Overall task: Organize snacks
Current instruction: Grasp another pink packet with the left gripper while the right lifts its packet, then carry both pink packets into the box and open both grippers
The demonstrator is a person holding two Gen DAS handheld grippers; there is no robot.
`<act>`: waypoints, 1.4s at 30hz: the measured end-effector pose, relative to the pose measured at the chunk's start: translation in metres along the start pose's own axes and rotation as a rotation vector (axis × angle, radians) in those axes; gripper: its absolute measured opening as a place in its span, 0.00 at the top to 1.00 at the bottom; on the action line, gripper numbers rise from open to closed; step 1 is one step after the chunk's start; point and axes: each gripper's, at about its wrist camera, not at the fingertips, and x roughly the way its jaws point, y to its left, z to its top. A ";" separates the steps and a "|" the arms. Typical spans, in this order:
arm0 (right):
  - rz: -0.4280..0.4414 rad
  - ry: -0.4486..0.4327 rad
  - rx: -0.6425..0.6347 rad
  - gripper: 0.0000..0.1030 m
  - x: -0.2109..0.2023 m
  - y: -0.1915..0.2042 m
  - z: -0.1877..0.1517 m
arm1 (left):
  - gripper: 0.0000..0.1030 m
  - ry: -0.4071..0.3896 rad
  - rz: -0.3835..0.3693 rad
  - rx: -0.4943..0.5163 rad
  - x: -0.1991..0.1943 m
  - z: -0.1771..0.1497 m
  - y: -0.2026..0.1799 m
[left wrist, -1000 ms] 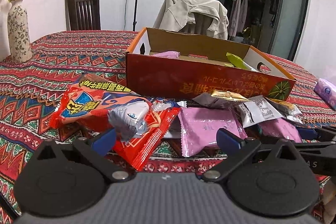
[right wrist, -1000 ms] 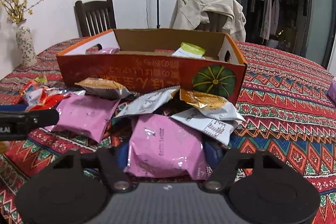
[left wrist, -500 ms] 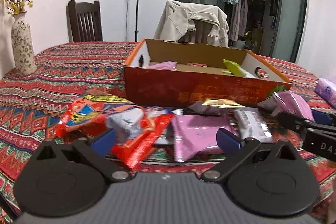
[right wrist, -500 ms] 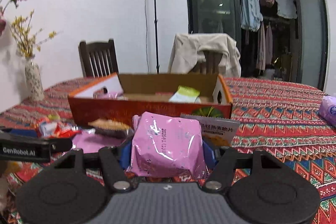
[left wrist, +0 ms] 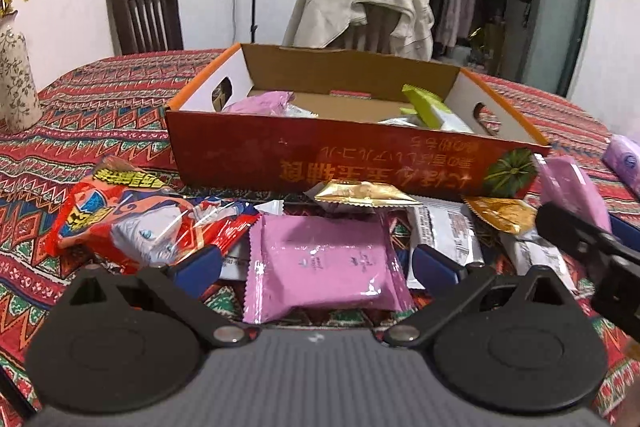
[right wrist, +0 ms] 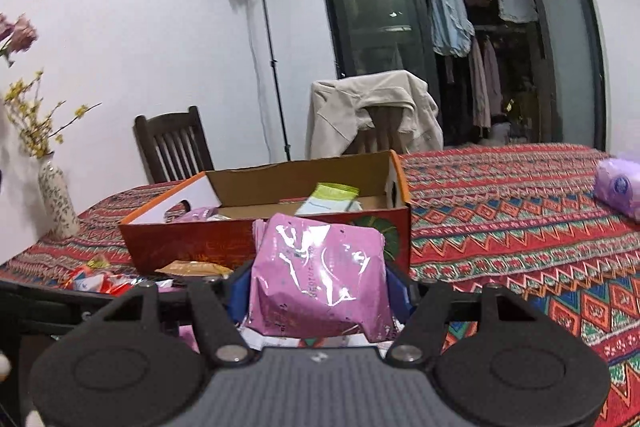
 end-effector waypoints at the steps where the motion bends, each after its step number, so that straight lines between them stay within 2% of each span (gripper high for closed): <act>1: -0.007 0.003 0.010 0.37 0.001 -0.001 0.000 | 0.00 0.006 0.004 -0.001 0.002 0.001 -0.001; 9: -0.011 0.050 0.060 0.37 0.008 -0.011 -0.003 | 0.00 0.077 0.060 -0.022 0.026 0.002 -0.009; 14: 0.000 0.056 0.054 0.36 0.009 -0.010 -0.005 | 0.02 0.075 0.089 -0.002 0.032 0.000 -0.012; 17: 0.001 0.064 0.050 0.36 0.012 -0.009 -0.004 | 0.20 0.055 0.062 -0.004 0.026 -0.001 -0.010; 21: 0.002 0.065 0.043 0.36 0.013 -0.007 -0.005 | 0.28 0.044 0.046 0.006 0.020 -0.004 -0.009; 35: 0.025 0.035 0.028 0.36 0.009 -0.005 -0.005 | 0.31 -0.007 -0.042 0.020 -0.021 -0.016 0.003; 42: 0.035 0.018 -0.010 0.36 0.007 0.003 -0.005 | 0.31 -0.088 -0.075 0.009 -0.044 -0.013 0.006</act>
